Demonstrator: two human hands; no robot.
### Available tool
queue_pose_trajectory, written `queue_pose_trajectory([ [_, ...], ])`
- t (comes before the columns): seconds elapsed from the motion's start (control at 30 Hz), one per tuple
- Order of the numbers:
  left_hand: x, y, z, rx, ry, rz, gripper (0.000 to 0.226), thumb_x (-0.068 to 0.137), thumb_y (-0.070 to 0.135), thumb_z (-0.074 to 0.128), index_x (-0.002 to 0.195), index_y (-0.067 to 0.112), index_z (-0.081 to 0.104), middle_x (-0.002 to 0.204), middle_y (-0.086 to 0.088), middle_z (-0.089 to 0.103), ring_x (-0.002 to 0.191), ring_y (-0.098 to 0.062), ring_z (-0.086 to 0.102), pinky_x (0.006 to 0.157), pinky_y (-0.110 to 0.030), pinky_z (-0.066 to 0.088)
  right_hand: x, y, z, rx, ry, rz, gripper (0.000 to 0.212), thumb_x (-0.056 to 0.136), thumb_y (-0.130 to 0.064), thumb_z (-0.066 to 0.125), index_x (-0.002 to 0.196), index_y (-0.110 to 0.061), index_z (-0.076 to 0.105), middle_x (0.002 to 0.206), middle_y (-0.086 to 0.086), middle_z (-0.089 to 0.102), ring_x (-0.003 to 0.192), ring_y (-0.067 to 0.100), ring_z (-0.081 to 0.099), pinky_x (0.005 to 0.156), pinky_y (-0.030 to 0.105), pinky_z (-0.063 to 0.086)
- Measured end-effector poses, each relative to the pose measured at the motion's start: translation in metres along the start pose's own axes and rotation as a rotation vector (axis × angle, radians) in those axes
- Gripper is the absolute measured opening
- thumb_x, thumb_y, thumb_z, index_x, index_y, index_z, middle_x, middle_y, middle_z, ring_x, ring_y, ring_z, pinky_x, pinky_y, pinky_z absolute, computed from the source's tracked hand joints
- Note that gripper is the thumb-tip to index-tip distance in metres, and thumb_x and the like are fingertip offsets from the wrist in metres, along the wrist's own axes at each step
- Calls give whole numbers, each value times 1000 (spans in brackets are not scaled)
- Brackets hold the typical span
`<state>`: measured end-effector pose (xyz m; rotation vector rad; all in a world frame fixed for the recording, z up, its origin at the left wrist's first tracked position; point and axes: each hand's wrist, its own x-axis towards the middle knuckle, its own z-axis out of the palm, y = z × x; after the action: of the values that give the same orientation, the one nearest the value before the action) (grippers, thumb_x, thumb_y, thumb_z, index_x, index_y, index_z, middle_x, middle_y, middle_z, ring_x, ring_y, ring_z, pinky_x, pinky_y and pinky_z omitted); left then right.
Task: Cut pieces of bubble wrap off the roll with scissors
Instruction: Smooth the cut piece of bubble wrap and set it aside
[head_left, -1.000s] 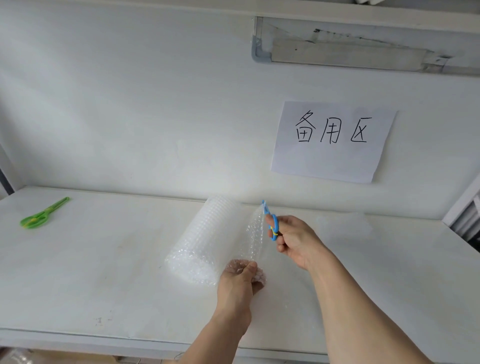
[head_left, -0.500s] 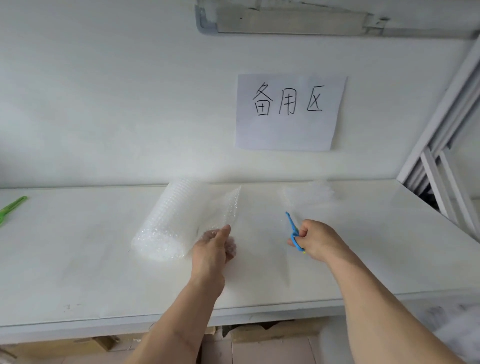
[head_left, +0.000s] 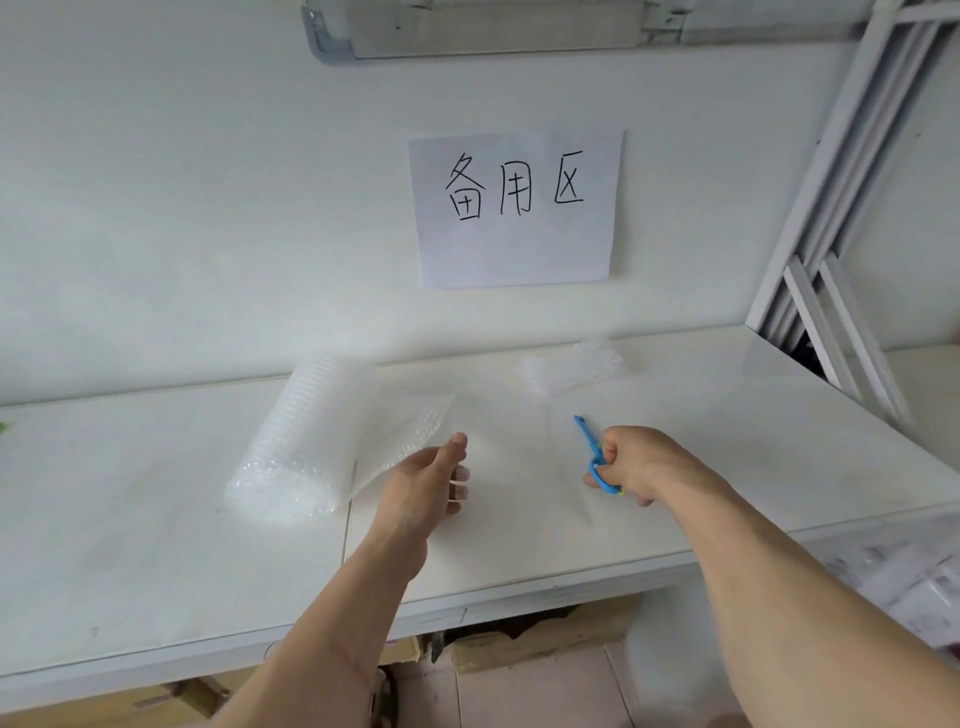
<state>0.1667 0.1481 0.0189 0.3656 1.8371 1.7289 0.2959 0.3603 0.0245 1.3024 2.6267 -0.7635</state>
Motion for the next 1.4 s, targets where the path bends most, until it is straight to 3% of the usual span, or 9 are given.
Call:
queue_pose_trajectory([
  [0.17,5,-5,1,-3,-7,-22,34,91,38,63,97,5,67,74,-4,61,62,-18,54,63,-29,45,9,8,-6,155,-196,-73,16,90,-8,61,84,-14,47,68,-10,73,51,16,48,49,26,49],
  [0.3,7,-4,-1,-20,-5,-34,31,92,36,61,95,6,68,74,-5,64,65,-20,56,65,-30,47,12,5,-16,87,-251,-101,8,91,-14,65,86,-14,59,78,8,64,62,17,60,55,28,56],
  [0.43,9,-3,-7,-11,-43,-34,21,91,12,53,99,6,71,82,-7,70,72,-21,62,70,-34,50,16,4,-12,26,-104,-123,6,89,-13,63,87,-18,65,85,11,70,70,22,66,69,34,59],
  [0.57,13,-10,-26,206,-158,89,41,85,-8,46,105,18,71,92,0,73,88,-18,65,84,-32,49,10,2,-9,-163,56,-131,7,87,-17,62,88,-19,69,85,4,67,80,22,64,71,29,50],
  [0.8,26,-21,-51,753,-157,401,14,86,23,69,93,34,68,96,17,62,94,-4,59,82,-20,44,1,-2,-8,-397,205,11,25,91,-29,52,107,-15,65,103,4,62,93,27,62,71,28,45],
  [0.93,32,-31,-57,876,-187,553,9,77,50,62,81,42,66,108,28,52,95,2,55,81,-25,44,-4,-6,12,-67,407,-245,25,96,-33,53,114,-21,64,119,2,59,113,23,57,90,31,44],
  [1.13,33,-34,-61,474,-426,306,25,75,18,59,80,41,70,110,24,67,106,-10,64,90,-27,44,-27,-19,48,330,63,-466,30,101,-35,49,120,-24,68,123,-15,64,118,-2,54,103,12,36],
  [1.3,30,-31,-65,466,-442,324,10,84,29,65,90,36,67,104,8,71,101,-14,66,89,-36,49,-48,-8,52,429,-25,-437,41,101,-48,35,117,-30,69,113,-32,60,110,-22,48,87,-4,30],
  [1.4,30,-33,-63,478,-409,373,4,90,35,65,89,31,65,96,1,72,94,-22,65,85,-40,49,-58,-1,51,437,-36,-481,71,77,-85,33,122,-39,62,120,-33,57,116,-23,44,94,2,33],
])
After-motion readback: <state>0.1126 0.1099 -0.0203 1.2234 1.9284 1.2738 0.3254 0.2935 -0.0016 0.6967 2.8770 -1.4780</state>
